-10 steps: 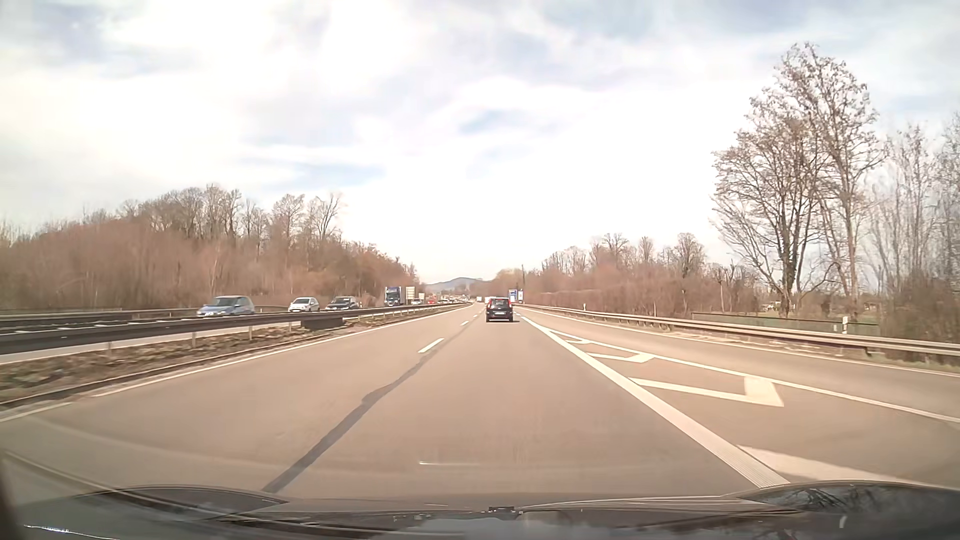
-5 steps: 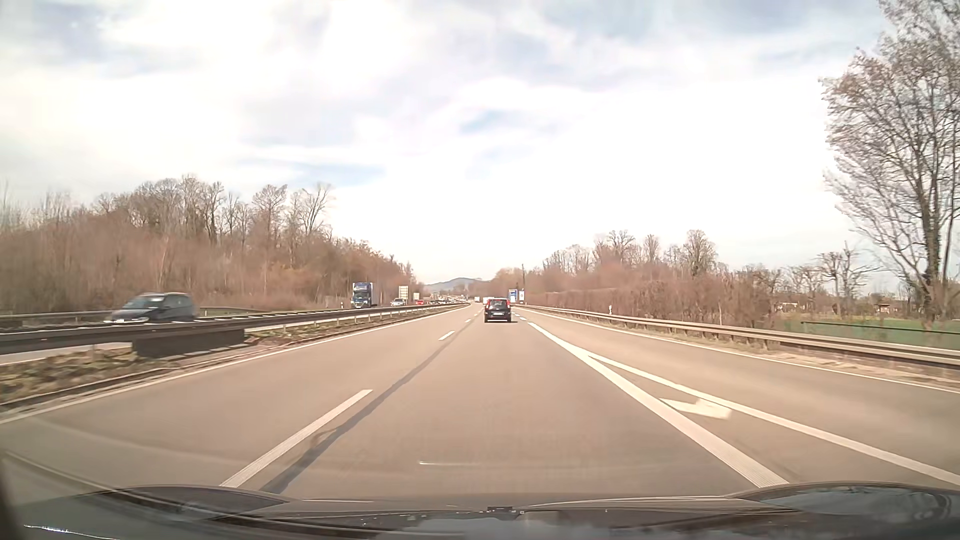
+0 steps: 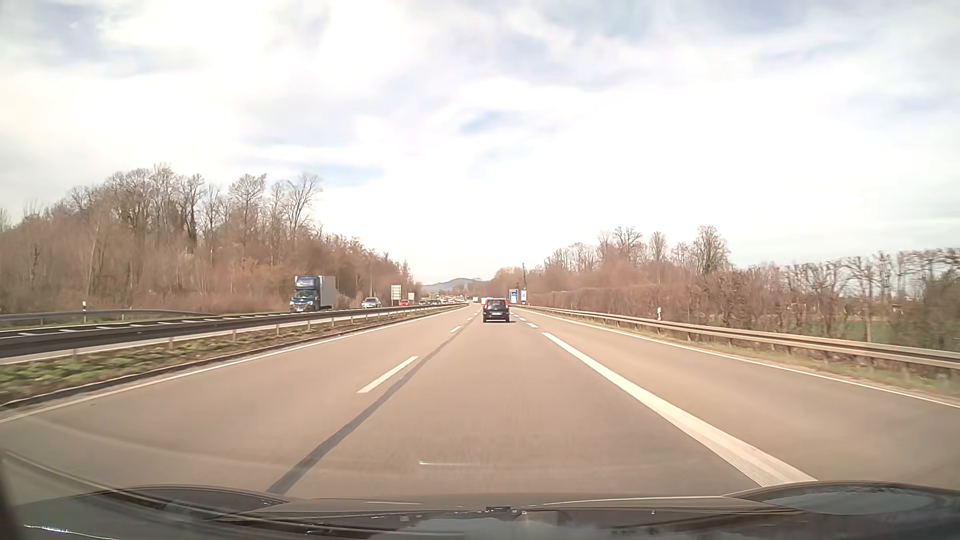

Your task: Follow the waypoints while adhering to traffic rules and regulations

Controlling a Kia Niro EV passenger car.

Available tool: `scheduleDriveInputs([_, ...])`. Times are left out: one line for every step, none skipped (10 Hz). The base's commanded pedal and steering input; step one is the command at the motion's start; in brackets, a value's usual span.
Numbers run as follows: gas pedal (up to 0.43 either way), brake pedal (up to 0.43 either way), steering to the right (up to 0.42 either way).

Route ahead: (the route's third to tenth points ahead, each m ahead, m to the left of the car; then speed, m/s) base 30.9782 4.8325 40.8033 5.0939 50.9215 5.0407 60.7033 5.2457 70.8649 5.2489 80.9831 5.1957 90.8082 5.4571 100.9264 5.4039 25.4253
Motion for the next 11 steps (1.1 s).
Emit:
scheduleDriveInputs([0.177,0.000,0.002])
scheduleDriveInputs([0.177,0.000,0.001])
scheduleDriveInputs([0.177,0.000,0.001])
scheduleDriveInputs([0.177,0.000,0.001])
scheduleDriveInputs([0.189,0.000,0.001])
scheduleDriveInputs([0.189,0.000,0.001])
scheduleDriveInputs([0.189,0.000,0.001])
scheduleDriveInputs([0.189,0.000,0.001])
scheduleDriveInputs([0.189,0.000,0.001])
scheduleDriveInputs([0.189,0.000,0.001])
scheduleDriveInputs([0.189,0.000,0.001])
